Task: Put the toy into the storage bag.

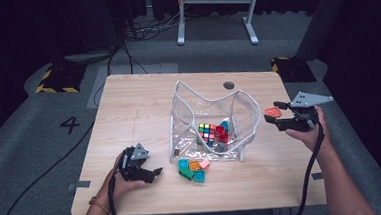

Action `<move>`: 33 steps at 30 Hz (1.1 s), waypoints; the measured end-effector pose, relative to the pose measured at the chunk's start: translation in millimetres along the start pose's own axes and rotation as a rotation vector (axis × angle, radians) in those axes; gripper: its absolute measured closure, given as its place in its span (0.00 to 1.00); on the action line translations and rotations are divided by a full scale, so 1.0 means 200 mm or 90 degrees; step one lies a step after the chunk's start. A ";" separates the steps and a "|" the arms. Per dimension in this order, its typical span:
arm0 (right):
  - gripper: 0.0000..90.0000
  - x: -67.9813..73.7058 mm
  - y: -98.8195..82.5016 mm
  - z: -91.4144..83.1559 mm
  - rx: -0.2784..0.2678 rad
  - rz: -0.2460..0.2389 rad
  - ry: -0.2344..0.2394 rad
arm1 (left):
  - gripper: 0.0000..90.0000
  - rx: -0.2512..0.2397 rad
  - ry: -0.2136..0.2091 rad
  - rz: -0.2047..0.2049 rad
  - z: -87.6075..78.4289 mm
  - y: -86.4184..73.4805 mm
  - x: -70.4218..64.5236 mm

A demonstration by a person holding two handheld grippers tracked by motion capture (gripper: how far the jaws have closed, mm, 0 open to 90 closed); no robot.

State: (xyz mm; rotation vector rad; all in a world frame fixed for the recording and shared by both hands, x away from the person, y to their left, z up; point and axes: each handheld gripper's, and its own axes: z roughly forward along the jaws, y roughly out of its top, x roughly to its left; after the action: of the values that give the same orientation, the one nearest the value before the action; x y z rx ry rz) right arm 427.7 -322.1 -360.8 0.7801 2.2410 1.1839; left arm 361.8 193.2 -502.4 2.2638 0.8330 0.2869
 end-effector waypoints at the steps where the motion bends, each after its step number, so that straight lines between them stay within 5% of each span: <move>1: 0.39 0.00 0.02 0.00 -0.002 0.000 -0.003 | 0.17 0.001 0.000 0.000 0.00 0.00 0.00; 14: 0.39 0.01 0.28 -0.05 -0.031 -0.024 -0.013 | 0.17 0.001 0.000 0.000 0.00 0.00 0.00; 33: 0.39 0.26 0.44 0.13 -0.005 -0.113 0.113 | 0.17 0.001 0.000 0.000 0.00 0.00 0.00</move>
State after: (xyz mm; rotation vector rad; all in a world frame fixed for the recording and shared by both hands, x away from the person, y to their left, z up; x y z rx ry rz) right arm 429.3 -232.3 -306.9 0.4776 2.3900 1.2167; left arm 361.8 193.3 -502.4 2.2648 0.8330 0.2859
